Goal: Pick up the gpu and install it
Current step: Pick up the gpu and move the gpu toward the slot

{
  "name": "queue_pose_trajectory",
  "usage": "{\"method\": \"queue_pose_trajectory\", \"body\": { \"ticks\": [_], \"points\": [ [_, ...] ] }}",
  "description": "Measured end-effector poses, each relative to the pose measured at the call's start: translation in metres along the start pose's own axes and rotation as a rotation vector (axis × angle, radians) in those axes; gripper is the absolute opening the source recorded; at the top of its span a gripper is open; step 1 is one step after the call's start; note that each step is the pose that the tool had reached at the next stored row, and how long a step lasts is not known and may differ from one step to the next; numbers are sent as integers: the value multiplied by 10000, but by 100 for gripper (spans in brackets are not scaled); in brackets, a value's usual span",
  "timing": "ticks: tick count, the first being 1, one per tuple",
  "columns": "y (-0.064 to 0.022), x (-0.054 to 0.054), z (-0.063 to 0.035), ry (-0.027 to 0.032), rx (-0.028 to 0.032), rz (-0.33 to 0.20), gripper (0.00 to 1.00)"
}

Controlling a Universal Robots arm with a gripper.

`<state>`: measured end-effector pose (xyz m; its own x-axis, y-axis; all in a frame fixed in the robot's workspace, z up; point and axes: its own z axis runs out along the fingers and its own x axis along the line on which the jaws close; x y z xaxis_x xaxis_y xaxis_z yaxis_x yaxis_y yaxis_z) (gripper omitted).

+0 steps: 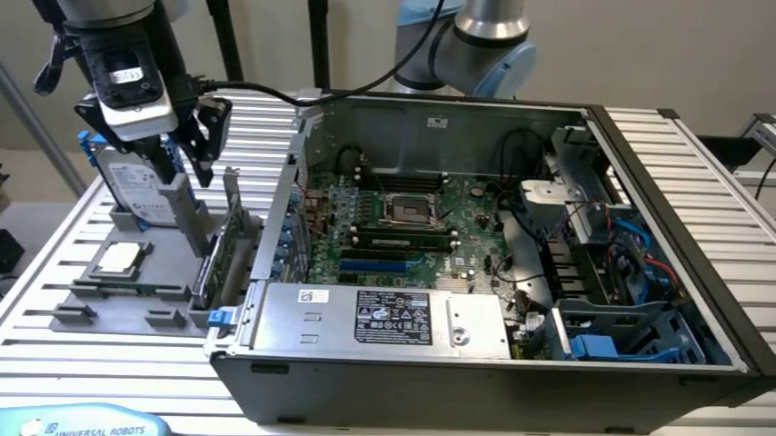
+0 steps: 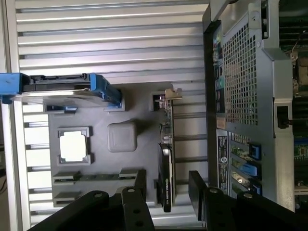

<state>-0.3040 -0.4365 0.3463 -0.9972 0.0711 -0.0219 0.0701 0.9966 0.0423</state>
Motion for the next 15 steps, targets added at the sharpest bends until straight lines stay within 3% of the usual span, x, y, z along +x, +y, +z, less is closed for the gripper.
{"method": "queue_pose_trajectory", "body": {
  "ticks": [15],
  "points": [
    [-64,2,270,0,0,0,48]
  ]
}}
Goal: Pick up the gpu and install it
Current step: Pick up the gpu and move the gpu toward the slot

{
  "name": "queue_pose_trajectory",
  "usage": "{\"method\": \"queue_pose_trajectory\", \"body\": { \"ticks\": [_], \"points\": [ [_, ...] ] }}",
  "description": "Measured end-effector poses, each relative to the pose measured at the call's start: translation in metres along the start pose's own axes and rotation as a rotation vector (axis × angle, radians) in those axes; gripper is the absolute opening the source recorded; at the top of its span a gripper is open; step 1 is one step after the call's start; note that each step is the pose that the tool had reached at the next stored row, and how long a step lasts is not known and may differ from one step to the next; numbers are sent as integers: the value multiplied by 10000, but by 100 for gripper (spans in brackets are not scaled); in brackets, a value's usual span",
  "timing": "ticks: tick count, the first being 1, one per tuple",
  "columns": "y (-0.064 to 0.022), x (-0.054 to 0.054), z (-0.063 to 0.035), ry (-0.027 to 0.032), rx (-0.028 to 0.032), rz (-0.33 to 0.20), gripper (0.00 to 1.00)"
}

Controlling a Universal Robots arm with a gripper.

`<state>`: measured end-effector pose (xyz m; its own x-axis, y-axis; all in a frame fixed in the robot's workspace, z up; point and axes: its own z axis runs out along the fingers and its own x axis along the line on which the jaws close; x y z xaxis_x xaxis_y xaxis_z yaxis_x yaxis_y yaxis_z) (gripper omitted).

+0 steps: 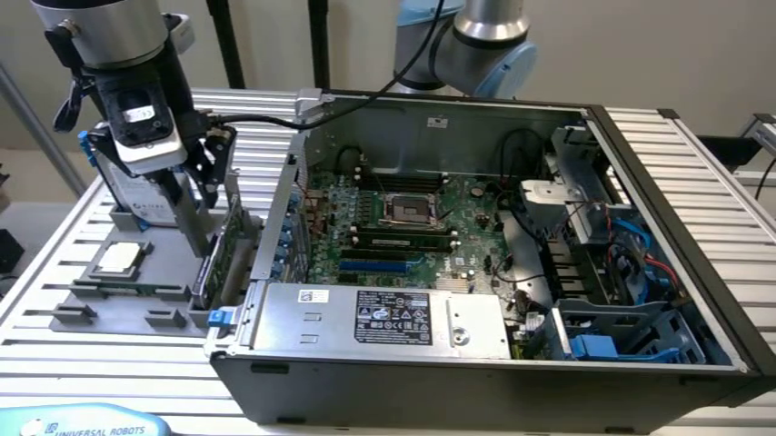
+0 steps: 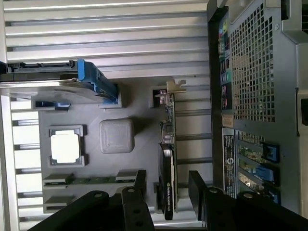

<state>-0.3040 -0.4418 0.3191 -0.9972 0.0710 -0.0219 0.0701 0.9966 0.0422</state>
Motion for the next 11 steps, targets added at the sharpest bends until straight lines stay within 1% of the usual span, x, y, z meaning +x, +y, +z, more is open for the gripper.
{"method": "queue_pose_trajectory", "body": {
  "ticks": [6,7,9,10,11],
  "points": [
    [-33,0,108,-1,-1,0,48],
    [-39,1,126,-1,0,0,50],
    [-52,0,161,-2,0,0,50],
    [-61,0,180,-3,0,0,56],
    [-69,0,198,-5,-1,0,56]
  ]
}}
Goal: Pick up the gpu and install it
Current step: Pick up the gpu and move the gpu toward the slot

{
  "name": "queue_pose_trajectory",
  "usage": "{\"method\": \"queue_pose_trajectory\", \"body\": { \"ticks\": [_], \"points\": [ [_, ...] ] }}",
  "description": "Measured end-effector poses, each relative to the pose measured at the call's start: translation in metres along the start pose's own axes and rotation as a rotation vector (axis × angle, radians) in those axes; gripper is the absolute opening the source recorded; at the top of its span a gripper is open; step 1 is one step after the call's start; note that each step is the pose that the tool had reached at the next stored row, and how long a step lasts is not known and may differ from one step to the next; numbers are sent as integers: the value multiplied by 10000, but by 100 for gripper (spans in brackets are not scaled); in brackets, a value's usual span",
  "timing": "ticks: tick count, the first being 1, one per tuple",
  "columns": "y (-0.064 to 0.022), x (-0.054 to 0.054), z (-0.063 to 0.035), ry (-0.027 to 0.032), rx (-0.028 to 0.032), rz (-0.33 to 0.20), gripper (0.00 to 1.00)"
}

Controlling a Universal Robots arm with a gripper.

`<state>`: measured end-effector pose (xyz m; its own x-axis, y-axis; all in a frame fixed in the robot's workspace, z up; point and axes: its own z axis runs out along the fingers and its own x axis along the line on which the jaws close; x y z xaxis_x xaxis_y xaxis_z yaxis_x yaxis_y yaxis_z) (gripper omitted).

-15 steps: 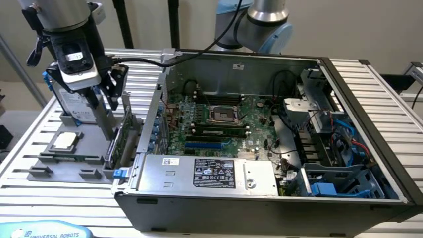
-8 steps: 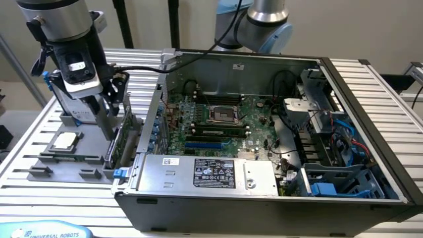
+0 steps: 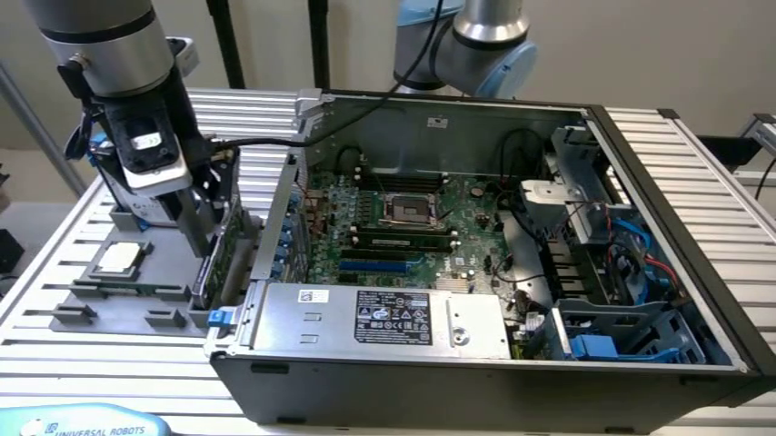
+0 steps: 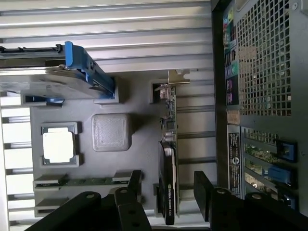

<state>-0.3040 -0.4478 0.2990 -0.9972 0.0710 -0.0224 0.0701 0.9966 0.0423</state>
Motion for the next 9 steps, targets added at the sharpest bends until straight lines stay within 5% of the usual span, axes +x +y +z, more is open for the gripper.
{"method": "queue_pose_trajectory", "body": {
  "ticks": [9],
  "points": [
    [-23,-47,163,-4,-1,0,56]
  ]
}}
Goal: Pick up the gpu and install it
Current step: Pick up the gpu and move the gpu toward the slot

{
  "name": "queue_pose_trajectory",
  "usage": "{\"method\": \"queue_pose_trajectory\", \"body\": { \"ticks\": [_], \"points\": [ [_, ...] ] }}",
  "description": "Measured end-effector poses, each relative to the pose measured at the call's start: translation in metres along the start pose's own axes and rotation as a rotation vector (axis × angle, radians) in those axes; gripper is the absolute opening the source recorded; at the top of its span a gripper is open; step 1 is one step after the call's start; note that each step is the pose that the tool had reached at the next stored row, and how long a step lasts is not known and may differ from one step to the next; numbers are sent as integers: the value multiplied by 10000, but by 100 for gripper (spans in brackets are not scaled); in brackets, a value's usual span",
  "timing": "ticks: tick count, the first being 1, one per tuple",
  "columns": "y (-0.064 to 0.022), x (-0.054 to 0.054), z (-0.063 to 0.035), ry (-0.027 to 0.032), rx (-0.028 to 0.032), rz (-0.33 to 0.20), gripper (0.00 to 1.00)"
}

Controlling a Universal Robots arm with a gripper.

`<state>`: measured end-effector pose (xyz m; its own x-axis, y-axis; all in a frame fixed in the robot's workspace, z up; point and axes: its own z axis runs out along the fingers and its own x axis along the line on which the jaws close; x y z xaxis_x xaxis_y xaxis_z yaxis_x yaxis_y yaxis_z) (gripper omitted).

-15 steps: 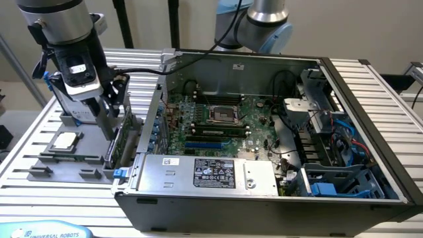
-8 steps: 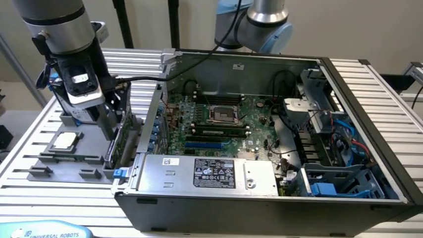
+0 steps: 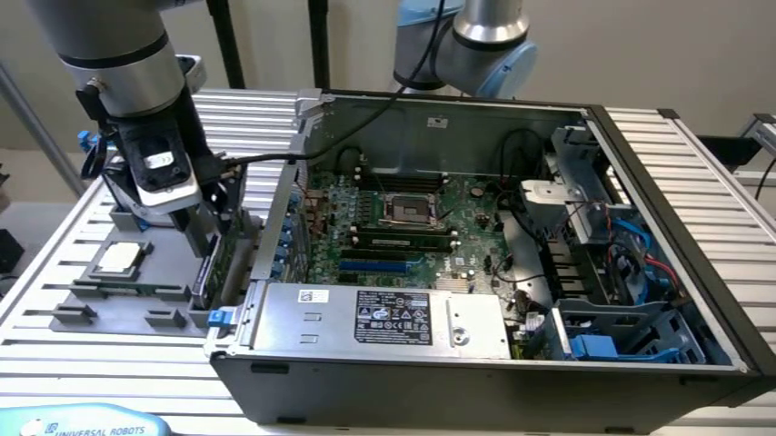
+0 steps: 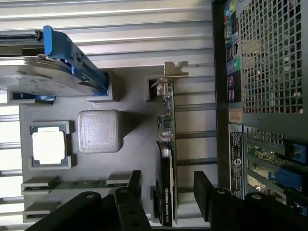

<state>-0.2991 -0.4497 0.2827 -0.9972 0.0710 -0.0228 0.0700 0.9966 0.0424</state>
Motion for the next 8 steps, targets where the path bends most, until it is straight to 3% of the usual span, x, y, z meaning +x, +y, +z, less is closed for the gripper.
{"method": "queue_pose_trajectory", "body": {
  "ticks": [8],
  "points": [
    [-7,-16,146,0,1,0,56]
  ]
}}
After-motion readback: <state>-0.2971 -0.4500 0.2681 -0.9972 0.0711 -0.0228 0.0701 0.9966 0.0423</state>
